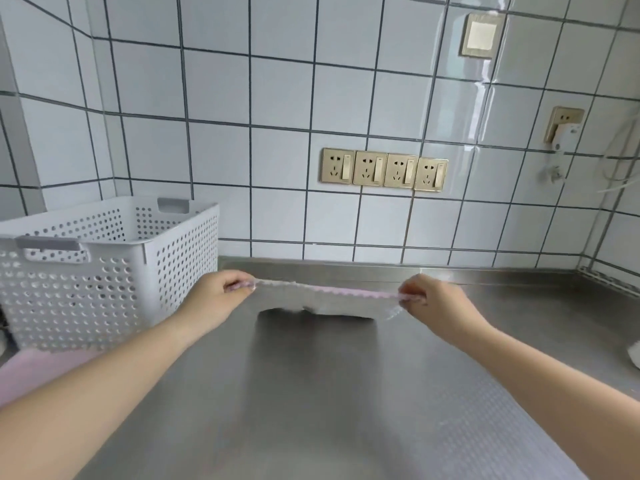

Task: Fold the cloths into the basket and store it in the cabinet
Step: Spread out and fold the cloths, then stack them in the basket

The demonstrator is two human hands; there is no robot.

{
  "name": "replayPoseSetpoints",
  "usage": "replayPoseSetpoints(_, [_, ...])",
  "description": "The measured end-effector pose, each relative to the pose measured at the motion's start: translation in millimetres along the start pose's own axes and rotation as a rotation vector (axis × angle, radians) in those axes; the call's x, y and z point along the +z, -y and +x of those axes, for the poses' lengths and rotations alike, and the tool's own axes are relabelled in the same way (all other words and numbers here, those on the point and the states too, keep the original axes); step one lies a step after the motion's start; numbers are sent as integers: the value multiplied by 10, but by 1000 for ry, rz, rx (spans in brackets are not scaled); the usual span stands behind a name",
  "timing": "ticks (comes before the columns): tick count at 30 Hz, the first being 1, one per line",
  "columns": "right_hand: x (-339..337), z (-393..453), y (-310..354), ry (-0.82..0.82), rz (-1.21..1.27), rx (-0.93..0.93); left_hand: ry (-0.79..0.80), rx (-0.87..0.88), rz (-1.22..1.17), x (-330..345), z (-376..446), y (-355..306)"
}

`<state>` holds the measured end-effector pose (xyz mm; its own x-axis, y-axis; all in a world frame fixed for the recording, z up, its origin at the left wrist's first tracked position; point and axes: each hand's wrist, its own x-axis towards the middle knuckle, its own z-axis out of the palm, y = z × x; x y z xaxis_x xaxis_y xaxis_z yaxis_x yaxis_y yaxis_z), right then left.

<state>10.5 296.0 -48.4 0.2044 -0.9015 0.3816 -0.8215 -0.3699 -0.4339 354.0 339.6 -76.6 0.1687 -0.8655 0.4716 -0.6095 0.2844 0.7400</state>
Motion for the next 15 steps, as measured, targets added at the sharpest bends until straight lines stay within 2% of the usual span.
replayPoseSetpoints(3, [134, -443, -128, 128, -85, -6, 182, -9, 108, 15, -550, 142])
replayPoseSetpoints(5, [198, -675, -214, 173, -98, 1, 243, 4, 161, 26, -817, 199])
replayPoseSetpoints(8, [271, -980, -294, 227, -125, 19, 296, -4, 237, 23, -1106, 230])
replayPoseSetpoints(11, [321, -1180, -343, 276, -131, -43, 325, 11, 285, -6, -1247, 222])
replayPoseSetpoints(15, [296, -1413, -348, 350, -78, 8, 325, 22, 331, -27, -1403, 141])
